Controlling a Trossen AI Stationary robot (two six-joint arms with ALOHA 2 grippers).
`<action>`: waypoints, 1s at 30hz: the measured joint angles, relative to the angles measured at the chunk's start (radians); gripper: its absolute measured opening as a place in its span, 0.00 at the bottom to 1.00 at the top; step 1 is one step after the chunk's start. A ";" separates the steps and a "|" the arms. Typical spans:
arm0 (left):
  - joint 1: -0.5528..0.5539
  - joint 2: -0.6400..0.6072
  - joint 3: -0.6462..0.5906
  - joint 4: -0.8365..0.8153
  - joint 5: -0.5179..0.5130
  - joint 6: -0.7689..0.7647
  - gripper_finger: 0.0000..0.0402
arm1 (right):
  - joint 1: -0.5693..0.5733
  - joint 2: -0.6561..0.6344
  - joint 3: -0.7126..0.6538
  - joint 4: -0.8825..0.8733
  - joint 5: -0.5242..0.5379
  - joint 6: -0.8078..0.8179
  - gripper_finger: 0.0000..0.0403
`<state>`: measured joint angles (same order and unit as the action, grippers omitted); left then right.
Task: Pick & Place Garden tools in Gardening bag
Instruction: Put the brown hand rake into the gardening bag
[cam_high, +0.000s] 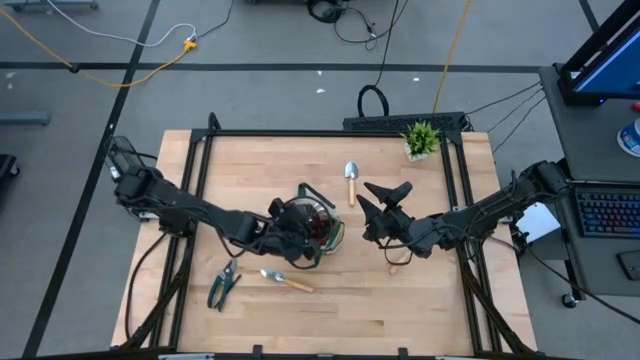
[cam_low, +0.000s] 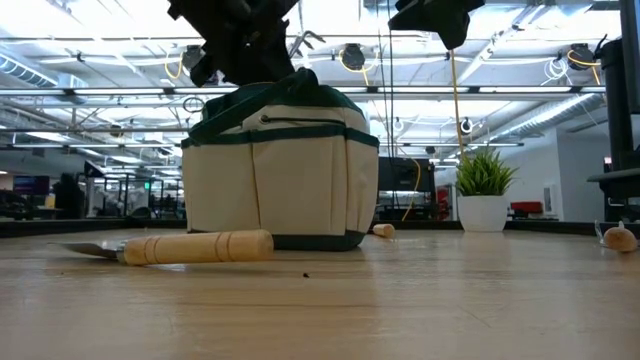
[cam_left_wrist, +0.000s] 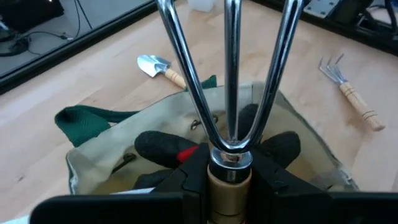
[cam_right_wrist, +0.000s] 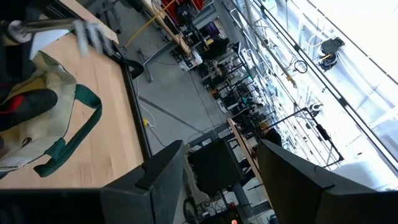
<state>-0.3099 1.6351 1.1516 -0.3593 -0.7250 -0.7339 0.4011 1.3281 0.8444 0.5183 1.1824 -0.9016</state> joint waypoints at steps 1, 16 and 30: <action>0.002 0.004 0.000 0.004 0.000 0.003 0.15 | 0.000 0.000 0.000 0.001 0.000 0.000 0.49; 0.008 0.046 0.002 0.031 0.009 0.028 0.15 | 0.000 0.000 0.000 0.000 -0.004 0.000 0.49; 0.008 0.049 0.002 0.020 0.020 0.021 0.22 | 0.000 0.000 0.000 0.000 -0.004 0.000 0.49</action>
<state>-0.3016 1.6844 1.1534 -0.3397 -0.7055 -0.7128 0.4011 1.3281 0.8444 0.5186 1.1782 -0.9012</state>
